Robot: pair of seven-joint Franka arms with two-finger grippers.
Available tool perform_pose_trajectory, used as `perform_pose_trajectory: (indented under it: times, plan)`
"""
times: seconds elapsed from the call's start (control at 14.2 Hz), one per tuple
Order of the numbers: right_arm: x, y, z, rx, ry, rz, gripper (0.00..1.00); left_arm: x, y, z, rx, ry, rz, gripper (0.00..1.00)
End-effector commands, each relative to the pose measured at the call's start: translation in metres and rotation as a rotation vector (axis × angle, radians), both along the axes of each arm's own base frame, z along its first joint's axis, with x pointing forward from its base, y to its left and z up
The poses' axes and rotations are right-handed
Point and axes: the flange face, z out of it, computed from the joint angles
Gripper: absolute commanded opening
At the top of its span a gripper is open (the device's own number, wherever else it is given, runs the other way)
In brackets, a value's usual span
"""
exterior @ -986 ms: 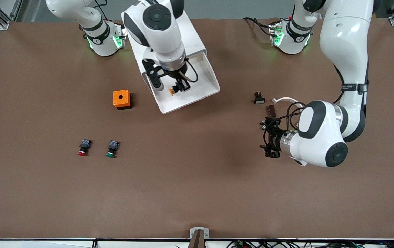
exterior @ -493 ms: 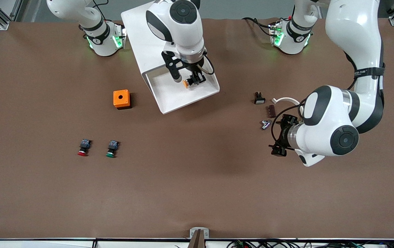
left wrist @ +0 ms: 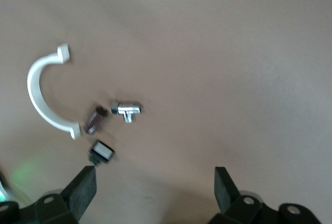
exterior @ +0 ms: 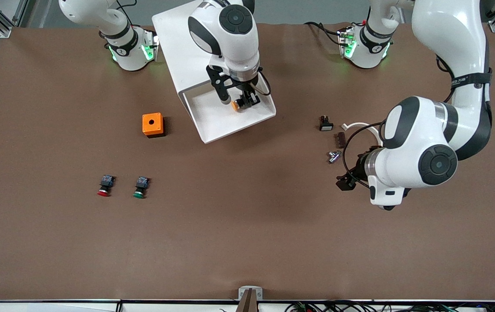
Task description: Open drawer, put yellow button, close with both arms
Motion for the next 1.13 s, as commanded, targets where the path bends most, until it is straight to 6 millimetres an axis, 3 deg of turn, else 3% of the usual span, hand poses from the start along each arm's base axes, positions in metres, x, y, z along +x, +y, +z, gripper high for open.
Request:
perform_pose_trajectory:
  times: [0.0,0.35,0.49,0.63,0.7,0.85,1.06]
  plan:
    - [0.001,0.006,-0.001,-0.01,-0.011,-0.011,0.99,-0.012,-0.009,0.012,0.001,-0.024,-0.142,1.0]
    - [0.015,0.0,0.014,0.005,-0.031,0.085,1.0,-0.018,-0.04,-0.01,-0.048,-0.054,-0.295,1.0]
    - [0.033,-0.015,0.026,-0.002,-0.022,0.226,1.0,-0.029,-0.07,-0.023,-0.06,-0.079,-0.338,1.0]
    - [0.059,-0.04,0.051,-0.014,0.01,0.37,1.0,-0.042,-0.1,-0.035,-0.068,-0.099,-0.377,1.0]
    - [0.071,-0.055,0.059,-0.018,0.025,0.438,1.0,-0.053,-0.119,-0.041,-0.071,-0.104,-0.402,1.0]
    - [0.106,-0.103,0.073,-0.01,0.05,0.533,1.0,-0.072,-0.152,-0.051,-0.083,-0.106,-0.42,1.0]
    - [0.144,-0.19,0.1,0.016,0.092,0.696,1.0,-0.103,-0.199,-0.056,-0.078,-0.108,-0.433,1.0]
